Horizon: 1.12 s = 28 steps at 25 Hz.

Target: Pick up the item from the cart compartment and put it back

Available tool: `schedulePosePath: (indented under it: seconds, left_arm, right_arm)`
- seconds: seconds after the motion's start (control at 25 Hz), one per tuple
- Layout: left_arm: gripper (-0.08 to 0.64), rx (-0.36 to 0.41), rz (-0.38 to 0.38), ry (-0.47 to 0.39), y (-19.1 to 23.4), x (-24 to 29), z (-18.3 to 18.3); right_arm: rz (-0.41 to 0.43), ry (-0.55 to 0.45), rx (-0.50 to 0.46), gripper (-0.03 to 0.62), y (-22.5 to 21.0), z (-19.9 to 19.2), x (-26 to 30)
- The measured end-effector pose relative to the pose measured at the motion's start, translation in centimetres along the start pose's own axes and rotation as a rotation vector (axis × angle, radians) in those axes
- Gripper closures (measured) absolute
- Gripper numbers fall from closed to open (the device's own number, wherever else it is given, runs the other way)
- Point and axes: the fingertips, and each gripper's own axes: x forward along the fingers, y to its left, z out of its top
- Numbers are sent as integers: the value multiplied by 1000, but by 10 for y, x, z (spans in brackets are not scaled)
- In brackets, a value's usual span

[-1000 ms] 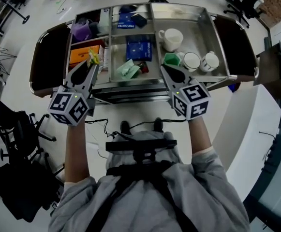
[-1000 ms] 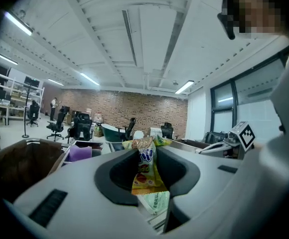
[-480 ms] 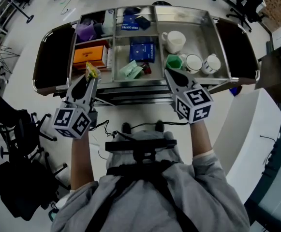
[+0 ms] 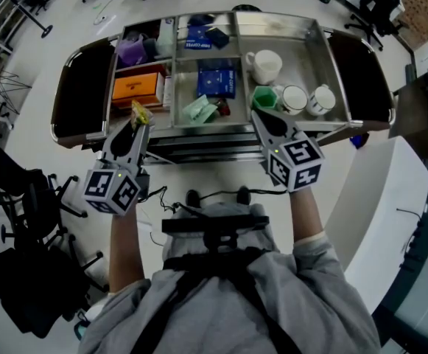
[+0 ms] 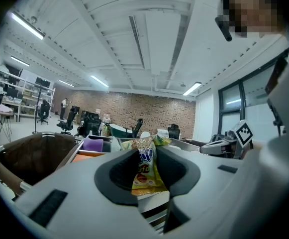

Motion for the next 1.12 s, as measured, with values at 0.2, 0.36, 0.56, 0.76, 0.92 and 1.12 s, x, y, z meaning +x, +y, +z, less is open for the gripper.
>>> schedulePosePath:
  seconds: [0.2,0.36,0.56,0.76,0.92,1.12]
  left_arm:
    - [454,22,-7,11,-4,5,4]
    - [454,43,-25,29,-2,16,10]
    - [454,91,-63,62,0,43,21]
    - [454,164,-114,84,3,80,41]
    - [454,208,-171,117,5,115,53]
    - [454,294,-246,184,4,166,60]
  right_arm:
    - [3,-5,4,583,0,2,0]
    - [9,-12,1,583,0,7,4]
    - [25,-14,-19,583,2,14,14]
    - [40,-19,-43,583,4,26,25]
    - [47,-21,-54,583,5,36,34]
    - [48,-18,-52,583,4,44,45]
